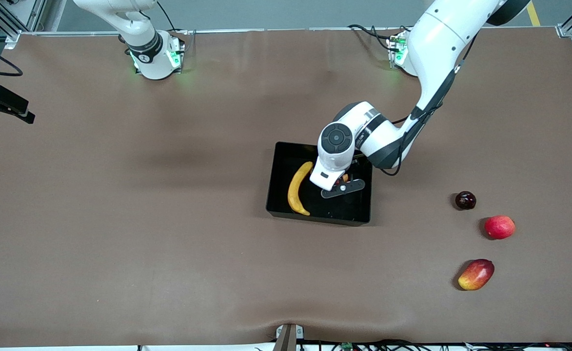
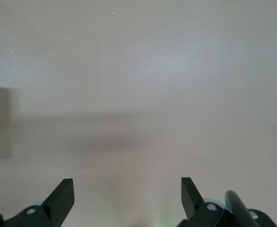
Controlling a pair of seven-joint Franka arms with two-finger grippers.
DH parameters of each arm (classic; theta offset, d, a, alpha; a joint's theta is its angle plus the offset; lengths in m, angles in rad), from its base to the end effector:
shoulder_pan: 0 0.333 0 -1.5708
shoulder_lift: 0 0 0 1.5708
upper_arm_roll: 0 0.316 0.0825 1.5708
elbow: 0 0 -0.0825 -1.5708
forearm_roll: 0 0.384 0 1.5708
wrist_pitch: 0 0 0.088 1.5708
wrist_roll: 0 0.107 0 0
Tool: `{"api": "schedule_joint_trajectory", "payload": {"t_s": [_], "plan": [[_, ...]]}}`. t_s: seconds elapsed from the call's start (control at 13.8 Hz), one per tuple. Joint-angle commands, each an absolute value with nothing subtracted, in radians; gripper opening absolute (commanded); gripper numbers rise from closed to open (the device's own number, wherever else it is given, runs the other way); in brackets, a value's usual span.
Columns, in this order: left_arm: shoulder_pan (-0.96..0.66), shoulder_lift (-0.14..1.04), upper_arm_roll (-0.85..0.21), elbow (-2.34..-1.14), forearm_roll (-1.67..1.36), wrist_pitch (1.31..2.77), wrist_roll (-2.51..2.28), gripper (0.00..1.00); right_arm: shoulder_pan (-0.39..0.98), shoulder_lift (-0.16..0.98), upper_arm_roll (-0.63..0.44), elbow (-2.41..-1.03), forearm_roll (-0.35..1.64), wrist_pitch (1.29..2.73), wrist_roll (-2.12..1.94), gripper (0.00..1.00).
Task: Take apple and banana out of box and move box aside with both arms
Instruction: 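Lower the left gripper and grasp the red-yellow apple in the box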
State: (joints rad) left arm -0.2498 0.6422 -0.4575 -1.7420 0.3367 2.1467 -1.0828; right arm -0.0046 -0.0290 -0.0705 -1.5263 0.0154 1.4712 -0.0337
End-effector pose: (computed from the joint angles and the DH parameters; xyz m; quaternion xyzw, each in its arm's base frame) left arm 0.5160 -0.3916 0.2244 -0.9907 -0.1123 0.0512 0.0576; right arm 0.5340 -0.0390 0.6525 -0.9997 0.0200 0.0126 0.0094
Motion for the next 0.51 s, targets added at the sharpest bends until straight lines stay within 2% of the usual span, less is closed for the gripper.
{"api": "schedule_joint_trajectory", "payload": {"t_s": [0.0,0.07,0.22,0.29,0.44], "plan": [[-0.247,0.627,-0.456,-1.801,0.367,2.186,-1.117,1.0,-0.003,-0.028,-0.067,-1.514,0.014,1.47,-0.04,1.0],[-0.247,0.627,-0.456,-1.804,0.371,2.186,-1.117,1.0,-0.005,-0.028,-0.067,-1.514,0.015,1.47,-0.04,1.0],[-0.25,0.626,-0.457,-1.801,0.371,2.186,-1.129,0.38,-0.005,-0.028,-0.067,-1.514,0.014,1.47,-0.038,1.0],[-0.25,0.621,-0.457,-1.792,0.371,2.186,-1.129,0.0,-0.005,-0.028,-0.067,-1.514,0.014,1.47,-0.04,1.0],[-0.244,0.612,-0.459,-1.743,0.367,2.174,-1.138,0.0,-0.005,-0.028,-0.067,-1.514,0.014,1.47,-0.038,1.0]]}}
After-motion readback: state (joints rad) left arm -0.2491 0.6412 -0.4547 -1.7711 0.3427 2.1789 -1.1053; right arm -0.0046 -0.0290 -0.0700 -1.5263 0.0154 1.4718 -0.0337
